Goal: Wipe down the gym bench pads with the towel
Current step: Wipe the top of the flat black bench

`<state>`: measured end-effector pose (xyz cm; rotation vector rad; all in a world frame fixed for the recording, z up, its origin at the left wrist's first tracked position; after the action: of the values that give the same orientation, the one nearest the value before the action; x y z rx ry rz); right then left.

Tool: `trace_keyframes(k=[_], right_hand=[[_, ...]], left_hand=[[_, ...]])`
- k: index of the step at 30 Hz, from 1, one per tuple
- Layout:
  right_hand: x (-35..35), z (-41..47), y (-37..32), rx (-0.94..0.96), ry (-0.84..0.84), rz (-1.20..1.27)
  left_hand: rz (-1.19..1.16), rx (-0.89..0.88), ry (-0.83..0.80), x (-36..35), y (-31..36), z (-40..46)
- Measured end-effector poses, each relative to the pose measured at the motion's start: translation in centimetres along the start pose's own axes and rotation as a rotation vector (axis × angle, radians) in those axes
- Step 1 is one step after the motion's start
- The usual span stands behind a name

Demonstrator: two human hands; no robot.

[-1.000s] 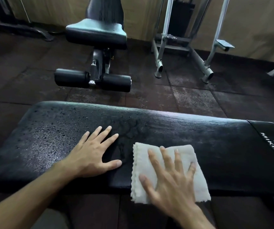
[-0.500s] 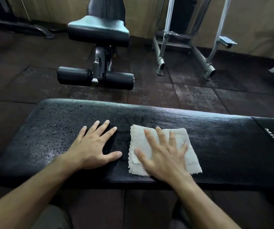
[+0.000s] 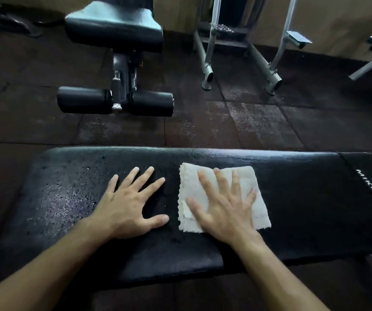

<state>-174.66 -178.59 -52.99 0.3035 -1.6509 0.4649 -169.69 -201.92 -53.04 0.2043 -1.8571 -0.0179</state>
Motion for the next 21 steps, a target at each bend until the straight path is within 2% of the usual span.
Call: trace_keyframes(k=[4,12,17,21], right_hand=[[0.3,-0.4,0.0,-0.009,-0.017,-0.026],[1.7,12.8,3.2,-0.021,-0.014,0.032],[0.9,9.5,3.0,0.052,0.114,-0.006],[1.5,13.9,3.1,0.032,0.015,0.036]], left_hand=[[0.009,-0.007,-0.042,0.7,-0.2,1.4],[-0.038,0.049,-0.025,0.8,-0.1,3.3],[-0.034,0.053,-0.04,0.6,0.0,3.0],[-0.064,0.05,-0.026,0.7,-0.3,3.8]])
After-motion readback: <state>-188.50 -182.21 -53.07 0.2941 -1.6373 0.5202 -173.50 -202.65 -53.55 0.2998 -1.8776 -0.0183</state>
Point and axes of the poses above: each hand's wrist, its own z-axis towards the middle knuckle, its own x-axis out of the back of the hand, y = z × x, the point moved 2 cm from there along z, towards the middle knuckle, and after that the axes turned 11 degrees about x, right-handed, at the moved point
